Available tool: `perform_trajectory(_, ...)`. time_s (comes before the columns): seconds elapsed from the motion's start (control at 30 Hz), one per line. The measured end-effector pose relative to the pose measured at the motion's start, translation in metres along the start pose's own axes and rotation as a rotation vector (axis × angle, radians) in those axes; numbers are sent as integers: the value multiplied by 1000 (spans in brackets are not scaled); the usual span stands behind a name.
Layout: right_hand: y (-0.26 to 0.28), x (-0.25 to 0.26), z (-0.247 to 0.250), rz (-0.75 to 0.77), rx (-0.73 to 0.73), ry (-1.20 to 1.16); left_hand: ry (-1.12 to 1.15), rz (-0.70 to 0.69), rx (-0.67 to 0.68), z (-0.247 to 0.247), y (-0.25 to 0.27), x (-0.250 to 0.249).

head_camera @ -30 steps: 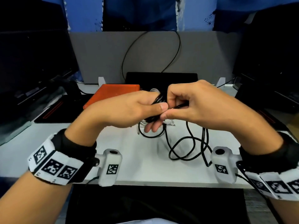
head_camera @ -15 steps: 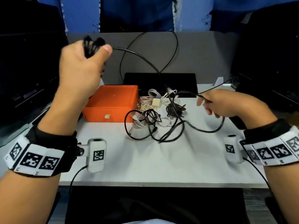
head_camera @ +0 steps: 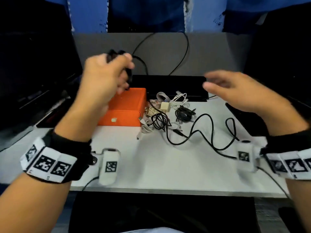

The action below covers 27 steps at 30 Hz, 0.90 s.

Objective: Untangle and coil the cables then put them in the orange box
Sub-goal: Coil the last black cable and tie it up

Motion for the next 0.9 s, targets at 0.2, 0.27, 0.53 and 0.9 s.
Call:
perform_trajectory(0.2,45,100,-35,314,-91,-347,464,216,533,-99,59,7)
perform_trajectory(0.27,46,96,-40,336,-107,-446,644,315,644,-110,70,10)
perform_trajectory(0.53,44,95,-44,269,-122,-483,590,346,812,-115,80,19)
perform_trajectory(0.9,44,87,-44,180,-122,-949,723,329,828,-120,87,9)
Point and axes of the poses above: each hand's wrist, its own y-axis away from the middle knuckle, its own z-axis out of the back of the hand, x = y × z, the point moved 9 cm from there along -y, towards the middle knuckle, and after that the axes turned 9 degrees about -z, right-handed, at the moved point
